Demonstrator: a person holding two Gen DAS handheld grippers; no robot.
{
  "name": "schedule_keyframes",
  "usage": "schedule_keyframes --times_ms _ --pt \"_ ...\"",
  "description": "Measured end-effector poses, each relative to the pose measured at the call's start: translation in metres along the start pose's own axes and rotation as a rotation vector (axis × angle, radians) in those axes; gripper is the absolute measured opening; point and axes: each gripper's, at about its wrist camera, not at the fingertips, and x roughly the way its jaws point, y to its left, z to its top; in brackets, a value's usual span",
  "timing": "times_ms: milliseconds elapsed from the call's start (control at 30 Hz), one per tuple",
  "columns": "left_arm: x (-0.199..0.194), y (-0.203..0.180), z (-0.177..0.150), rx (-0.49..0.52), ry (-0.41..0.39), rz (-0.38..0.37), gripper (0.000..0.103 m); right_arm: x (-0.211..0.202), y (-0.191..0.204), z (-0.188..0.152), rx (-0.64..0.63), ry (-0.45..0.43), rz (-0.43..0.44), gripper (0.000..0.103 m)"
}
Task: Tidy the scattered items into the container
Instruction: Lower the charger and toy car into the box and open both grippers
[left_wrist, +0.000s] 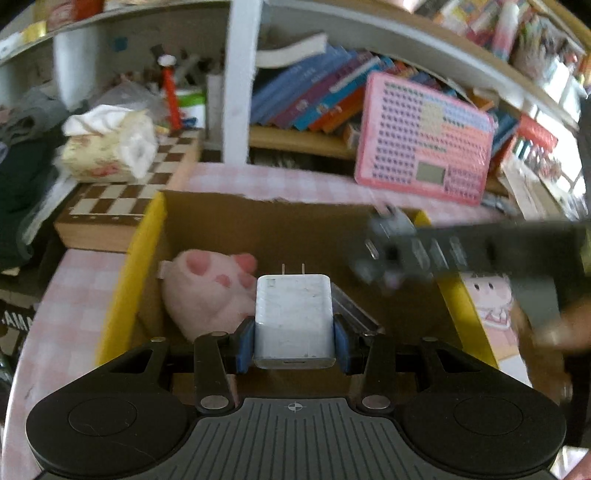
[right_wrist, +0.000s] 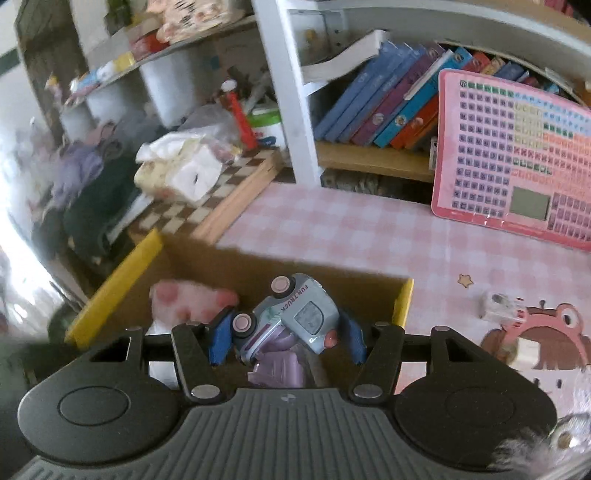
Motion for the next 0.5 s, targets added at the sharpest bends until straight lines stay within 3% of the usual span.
schedule_keyframes --times_ms 167,500 --pt "0.021 -0.018 -0.001 0.05 0.075 0.004 0.041 0.029 0.002 0.015 0.072 0.119 0.105 0.057" --pt "0.03 -0.022 -0.006 0.068 0.136 0.023 0.042 0.077 0.01 0.016 0.076 0.275 0.135 0.057"
